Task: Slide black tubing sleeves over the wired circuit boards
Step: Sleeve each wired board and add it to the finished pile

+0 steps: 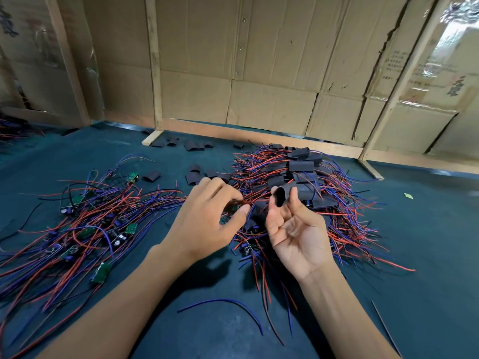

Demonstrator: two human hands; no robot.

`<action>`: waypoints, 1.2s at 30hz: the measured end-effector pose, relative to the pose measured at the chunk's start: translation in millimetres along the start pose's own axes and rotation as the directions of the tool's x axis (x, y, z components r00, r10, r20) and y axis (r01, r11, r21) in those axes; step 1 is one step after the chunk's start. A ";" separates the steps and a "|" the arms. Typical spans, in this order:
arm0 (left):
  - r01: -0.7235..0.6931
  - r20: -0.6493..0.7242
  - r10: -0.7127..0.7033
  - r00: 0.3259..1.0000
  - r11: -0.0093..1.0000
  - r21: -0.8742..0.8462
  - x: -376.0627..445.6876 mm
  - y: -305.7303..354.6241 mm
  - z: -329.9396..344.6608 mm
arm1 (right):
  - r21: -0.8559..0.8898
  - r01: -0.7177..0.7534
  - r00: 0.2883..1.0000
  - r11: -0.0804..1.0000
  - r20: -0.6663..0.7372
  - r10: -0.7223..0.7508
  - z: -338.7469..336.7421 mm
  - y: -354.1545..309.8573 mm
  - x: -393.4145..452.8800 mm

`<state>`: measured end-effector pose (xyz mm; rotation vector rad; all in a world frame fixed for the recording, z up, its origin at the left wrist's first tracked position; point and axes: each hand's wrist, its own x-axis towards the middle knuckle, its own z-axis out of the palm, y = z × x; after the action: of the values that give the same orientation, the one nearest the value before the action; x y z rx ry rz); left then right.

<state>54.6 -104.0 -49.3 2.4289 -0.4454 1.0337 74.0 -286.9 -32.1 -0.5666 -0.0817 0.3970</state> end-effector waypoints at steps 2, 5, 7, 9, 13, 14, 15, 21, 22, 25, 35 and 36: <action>-0.024 0.075 0.027 0.997 0.999 -0.032 -0.7 -1.6 1.6 | 0.047 -0.018 0.999 0.999 0.028 0.017 -2.8 -1.2 0.9; 0.028 0.197 0.002 0.980 0.988 -0.153 -4.9 -3.2 7.0 | 0.077 -0.058 0.995 0.995 0.083 0.052 -5.3 -3.0 2.1; 0.085 0.270 -0.034 0.962 0.980 -0.182 -7.7 -1.9 12.8 | 0.075 -0.091 0.990 0.993 0.114 0.082 -6.8 -3.4 3.1; 0.119 0.336 -0.055 0.940 0.978 -0.173 -10.3 -0.8 19.3 | 0.063 -0.102 0.987 0.993 0.130 0.093 -8.4 -2.6 3.9; 0.111 0.275 -0.063 0.959 0.981 -0.162 -11.1 5.0 23.5 | -0.076 -0.039 0.996 0.996 0.076 0.044 -6.3 -0.1 2.4; 0.086 0.187 -0.051 0.981 0.979 -0.186 -9.8 6.8 21.7 | -0.129 -0.024 0.997 0.991 0.065 0.033 -5.5 1.1 2.0; 0.057 0.084 -0.039 0.996 0.973 -0.225 -8.0 8.5 19.0 | -0.172 -0.008 0.998 0.985 0.064 0.020 -5.2 2.6 1.7; -0.260 -0.282 0.179 0.943 0.924 -0.281 -4.2 10.8 6.0 | -0.246 0.103 0.991 0.964 0.113 -0.077 -6.0 8.3 2.5; -0.273 -0.287 0.195 0.938 0.924 -0.267 -4.2 10.9 6.1 | -0.250 0.127 0.987 0.960 0.128 -0.098 -6.3 8.8 2.0; -0.269 -0.311 0.195 0.930 0.939 -0.214 -3.6 10.7 7.9 | -0.282 0.189 0.975 0.941 0.164 -0.147 -6.5 11.2 3.0; -0.023 -0.140 -0.038 0.989 0.914 -0.405 -0.7 12.3 12.1 | -0.424 0.352 0.933 0.834 0.085 -0.351 -1.9 15.6 5.9; -0.023 -0.133 -0.035 0.991 0.910 -0.414 -0.4 13.3 12.4 | -0.427 0.363 0.928 0.828 0.088 -0.361 -2.9 16.3 6.2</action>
<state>55.5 -121.7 -53.4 1.9674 -0.5481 0.9806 74.7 -273.4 -43.5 -0.9773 -0.2837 -0.0011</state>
